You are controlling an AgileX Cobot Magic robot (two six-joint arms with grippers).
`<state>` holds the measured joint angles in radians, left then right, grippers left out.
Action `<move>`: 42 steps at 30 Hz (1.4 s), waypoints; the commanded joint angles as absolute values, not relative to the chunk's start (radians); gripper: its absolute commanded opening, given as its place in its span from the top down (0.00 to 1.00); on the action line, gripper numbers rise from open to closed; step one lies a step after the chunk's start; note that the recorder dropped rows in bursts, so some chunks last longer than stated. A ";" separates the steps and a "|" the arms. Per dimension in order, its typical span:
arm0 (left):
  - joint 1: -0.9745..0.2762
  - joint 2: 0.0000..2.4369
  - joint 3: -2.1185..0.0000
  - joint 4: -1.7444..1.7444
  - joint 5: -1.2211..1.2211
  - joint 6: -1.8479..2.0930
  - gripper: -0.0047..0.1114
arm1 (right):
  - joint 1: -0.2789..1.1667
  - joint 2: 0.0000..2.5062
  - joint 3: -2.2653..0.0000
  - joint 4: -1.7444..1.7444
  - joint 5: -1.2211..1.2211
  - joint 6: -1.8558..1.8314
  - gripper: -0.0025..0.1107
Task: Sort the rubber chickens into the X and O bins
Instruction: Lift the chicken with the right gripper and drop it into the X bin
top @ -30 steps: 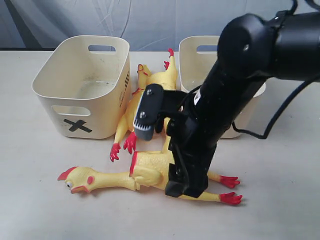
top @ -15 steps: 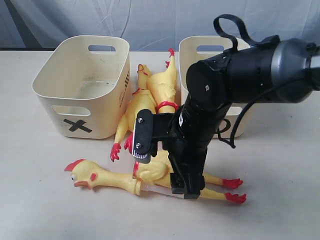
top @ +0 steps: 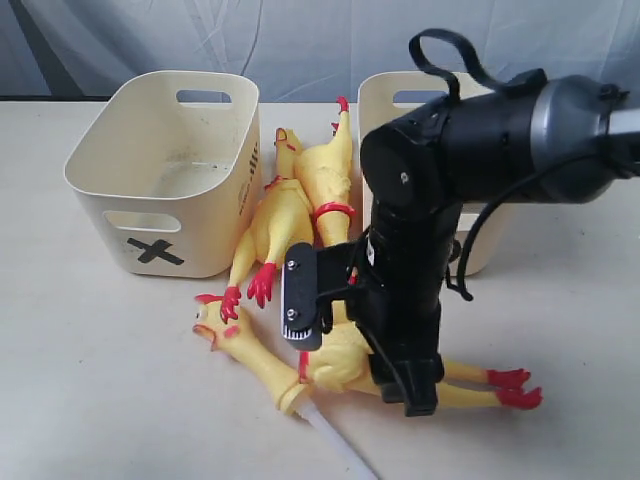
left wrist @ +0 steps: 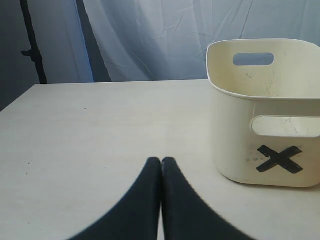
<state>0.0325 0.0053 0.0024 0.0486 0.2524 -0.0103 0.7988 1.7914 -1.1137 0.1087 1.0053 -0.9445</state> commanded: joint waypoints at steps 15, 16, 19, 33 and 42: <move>0.029 0.000 0.000 0.042 0.238 -0.017 0.96 | 0.799 1.576 -1.611 0.568 0.623 -0.888 0.99; 0.029 0.000 0.000 0.042 0.238 -0.017 0.96 | 0.799 1.592 -1.611 0.598 0.517 -0.888 0.99; 0.029 0.000 0.000 0.042 0.238 -0.017 0.96 | 0.799 1.663 -1.611 0.663 0.248 -0.888 0.99; 0.029 0.000 0.000 0.042 0.238 -0.017 0.96 | 0.799 1.883 -1.611 0.801 -0.084 -0.880 0.72; 0.029 0.000 0.000 0.042 0.238 -0.017 0.96 | 0.799 1.838 -1.611 0.830 0.096 -0.885 0.44</move>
<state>0.0325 0.0053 0.0024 0.0486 0.2524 -0.0103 0.8007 1.8641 -1.6060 0.8458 0.0516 -0.8791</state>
